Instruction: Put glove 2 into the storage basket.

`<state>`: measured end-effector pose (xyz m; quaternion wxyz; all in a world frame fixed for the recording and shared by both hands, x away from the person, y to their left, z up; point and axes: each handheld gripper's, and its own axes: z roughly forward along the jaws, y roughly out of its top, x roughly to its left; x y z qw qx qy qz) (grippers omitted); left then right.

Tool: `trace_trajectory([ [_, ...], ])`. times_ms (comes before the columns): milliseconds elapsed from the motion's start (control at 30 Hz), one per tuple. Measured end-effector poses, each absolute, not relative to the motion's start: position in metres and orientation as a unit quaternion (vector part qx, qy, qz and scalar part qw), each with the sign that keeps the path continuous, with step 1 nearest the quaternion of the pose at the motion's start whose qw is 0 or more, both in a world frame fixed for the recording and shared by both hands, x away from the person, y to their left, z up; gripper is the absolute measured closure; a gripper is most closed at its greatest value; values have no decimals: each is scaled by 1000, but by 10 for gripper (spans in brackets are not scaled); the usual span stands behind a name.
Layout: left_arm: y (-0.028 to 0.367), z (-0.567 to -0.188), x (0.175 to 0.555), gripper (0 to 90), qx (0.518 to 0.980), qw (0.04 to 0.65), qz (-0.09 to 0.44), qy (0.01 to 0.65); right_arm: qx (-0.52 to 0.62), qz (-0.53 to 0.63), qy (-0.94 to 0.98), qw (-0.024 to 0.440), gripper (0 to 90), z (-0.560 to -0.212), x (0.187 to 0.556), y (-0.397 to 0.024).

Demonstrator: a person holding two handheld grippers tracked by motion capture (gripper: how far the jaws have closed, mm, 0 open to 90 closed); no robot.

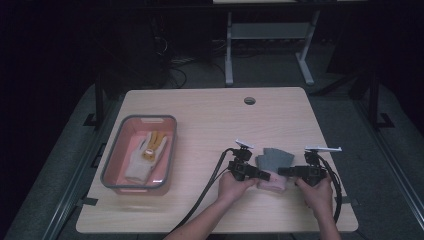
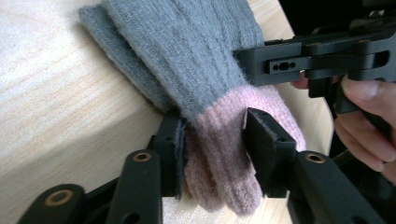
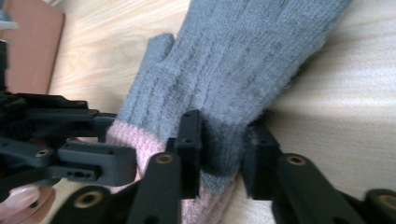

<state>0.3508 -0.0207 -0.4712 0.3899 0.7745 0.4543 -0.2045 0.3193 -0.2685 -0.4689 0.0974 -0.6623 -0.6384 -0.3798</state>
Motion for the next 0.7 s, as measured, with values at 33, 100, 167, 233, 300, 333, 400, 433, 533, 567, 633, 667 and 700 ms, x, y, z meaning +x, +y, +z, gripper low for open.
trace_trajectory([
  [33,-20,-471,351,618,772,392,-208,455,-660,-384,-638,99,746,-469,319,-269],
  [100,-18,-472,351,632,769,396,-210,455,-652,-382,-647,98,755,-467,320,-268],
  [167,-17,-472,351,639,769,399,-210,453,-641,-377,-663,89,760,-464,320,-266],
  [233,-15,-472,351,645,768,399,-212,455,-635,-376,-670,86,765,-463,319,-264],
  [300,-14,-472,350,649,766,401,-212,455,-635,-379,-667,87,767,-462,318,-263],
  [333,-13,-472,350,650,765,403,-211,456,-634,-380,-668,87,767,-462,318,-263],
  [400,-12,-471,350,649,766,402,-207,456,-632,-384,-667,86,768,-461,318,-262],
  [433,-11,-471,350,649,765,404,-206,457,-632,-385,-667,86,768,-461,318,-262],
  [533,-8,-469,349,649,768,403,-203,454,-629,-389,-668,86,769,-459,317,-260],
  [567,-8,-469,349,649,768,405,-201,454,-628,-390,-668,85,769,-458,317,-259],
  [633,-6,-468,348,649,770,407,-196,451,-626,-390,-670,82,769,-457,316,-257],
  [667,-4,-467,347,649,771,406,-194,450,-624,-391,-671,81,769,-455,315,-256],
  [700,-3,-466,346,650,771,407,-193,450,-624,-392,-671,81,769,-455,315,-254],
])
